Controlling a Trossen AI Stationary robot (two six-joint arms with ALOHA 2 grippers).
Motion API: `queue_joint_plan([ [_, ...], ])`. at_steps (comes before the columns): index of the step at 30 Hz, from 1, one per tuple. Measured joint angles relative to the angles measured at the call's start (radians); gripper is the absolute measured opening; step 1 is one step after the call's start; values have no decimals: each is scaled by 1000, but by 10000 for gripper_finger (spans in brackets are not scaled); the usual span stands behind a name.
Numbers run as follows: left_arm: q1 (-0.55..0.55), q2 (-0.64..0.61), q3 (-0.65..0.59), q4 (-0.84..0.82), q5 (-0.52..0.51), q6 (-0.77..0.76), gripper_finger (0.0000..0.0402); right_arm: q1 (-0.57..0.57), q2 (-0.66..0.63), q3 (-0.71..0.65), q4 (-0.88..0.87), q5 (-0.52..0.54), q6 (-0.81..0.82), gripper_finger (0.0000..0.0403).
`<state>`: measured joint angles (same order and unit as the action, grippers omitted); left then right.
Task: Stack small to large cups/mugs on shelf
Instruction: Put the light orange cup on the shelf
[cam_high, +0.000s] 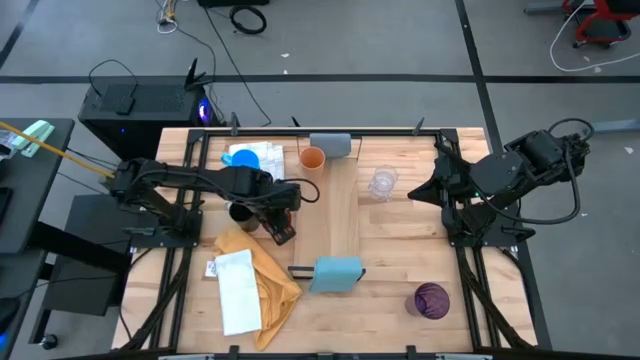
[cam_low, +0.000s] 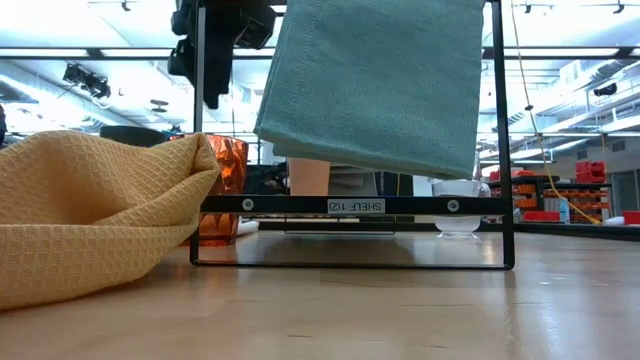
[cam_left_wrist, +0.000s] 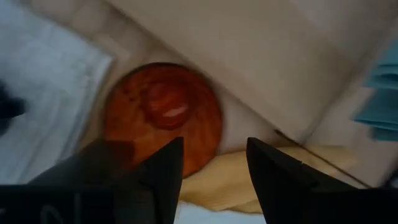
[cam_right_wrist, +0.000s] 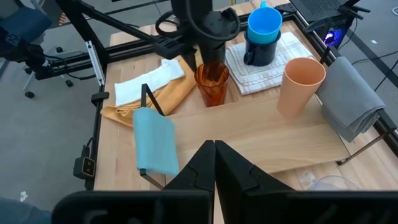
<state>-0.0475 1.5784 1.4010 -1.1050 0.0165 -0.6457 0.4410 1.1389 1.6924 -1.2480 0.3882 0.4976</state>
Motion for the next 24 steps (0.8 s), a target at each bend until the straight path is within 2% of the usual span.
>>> queue_joint_plan([
  [3,-15,3,0,22,32,4,175,0,0,0,0,0,0,13],
  [15,-35,65,0,-18,32,62,185,0,0,0,0,1,-3,12],
  [24,-41,131,-1,-25,31,124,177,0,0,0,-2,0,-3,13],
])
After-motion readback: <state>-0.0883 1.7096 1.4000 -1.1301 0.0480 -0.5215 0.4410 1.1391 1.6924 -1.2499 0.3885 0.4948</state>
